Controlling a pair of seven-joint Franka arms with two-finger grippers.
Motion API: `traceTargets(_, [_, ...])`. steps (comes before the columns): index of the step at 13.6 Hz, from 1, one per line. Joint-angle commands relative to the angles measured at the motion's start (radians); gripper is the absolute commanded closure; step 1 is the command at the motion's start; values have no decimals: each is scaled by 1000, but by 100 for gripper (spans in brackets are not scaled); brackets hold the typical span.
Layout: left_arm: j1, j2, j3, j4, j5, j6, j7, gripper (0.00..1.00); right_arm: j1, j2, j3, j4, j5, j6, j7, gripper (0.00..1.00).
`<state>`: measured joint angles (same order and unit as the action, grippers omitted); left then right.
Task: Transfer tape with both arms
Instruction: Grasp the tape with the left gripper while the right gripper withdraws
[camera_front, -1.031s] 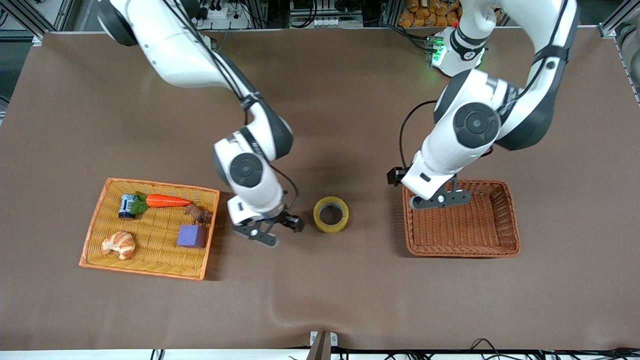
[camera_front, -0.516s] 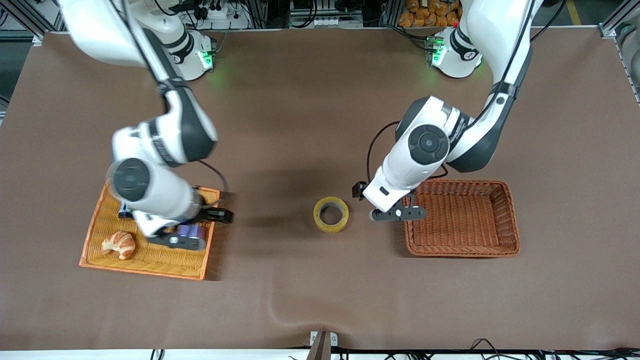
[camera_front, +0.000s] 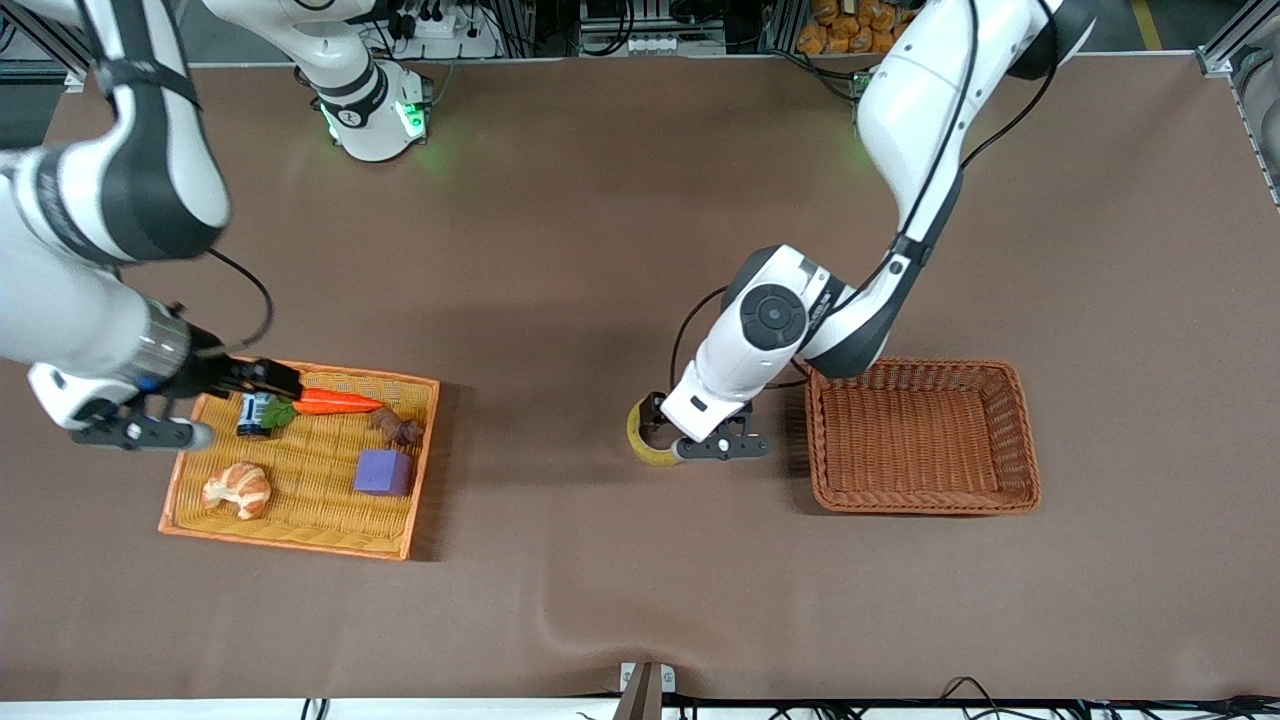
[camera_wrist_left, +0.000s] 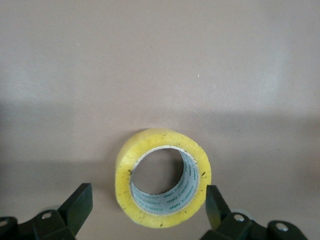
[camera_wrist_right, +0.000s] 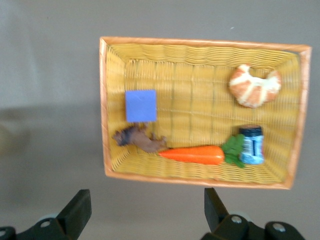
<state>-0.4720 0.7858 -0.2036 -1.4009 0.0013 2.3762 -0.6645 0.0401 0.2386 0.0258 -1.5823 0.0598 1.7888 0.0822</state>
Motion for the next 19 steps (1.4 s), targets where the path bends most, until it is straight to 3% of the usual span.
traceTargets(1, [-33,44,27,39,66,1,5,0,-66,-168,14,-116,3,-49,-105,0])
traceTargets(4, [-33,85,29,39,115,32,26,0,-106,-232,0,-110,-43,-136,-163,0])
traceTargets(8, [-33,121,27,37,190,32,28,0,-101,-240,-33,-50,-80,-221,-245,0])
traceTargets(9, [-33,121,29,33,195,32,35,14,-100,-240,-33,-23,-80,-232,-246,0])
traceTargets(10, [-33,119,27,33,203,32,43,41,-97,-234,-32,7,-81,-247,-245,0])
traceTargets(11, [-33,119,27,33,207,32,45,60,-95,-231,-30,39,-80,-273,-243,0])
traceTargets(12, [-33,118,27,33,213,32,45,90,-95,-229,-32,63,-80,-304,-245,0])
traceTargets(13, [-34,118,29,33,232,32,60,100,-95,-228,-32,76,-80,-322,-245,0])
traceTargets(17, [-14,92,27,31,279,14,138,100,-104,-229,-32,74,-80,-328,-228,0])
traceTargets(19, [47,17,6,28,269,-79,140,100,-104,-231,-33,73,-74,-327,-205,0])
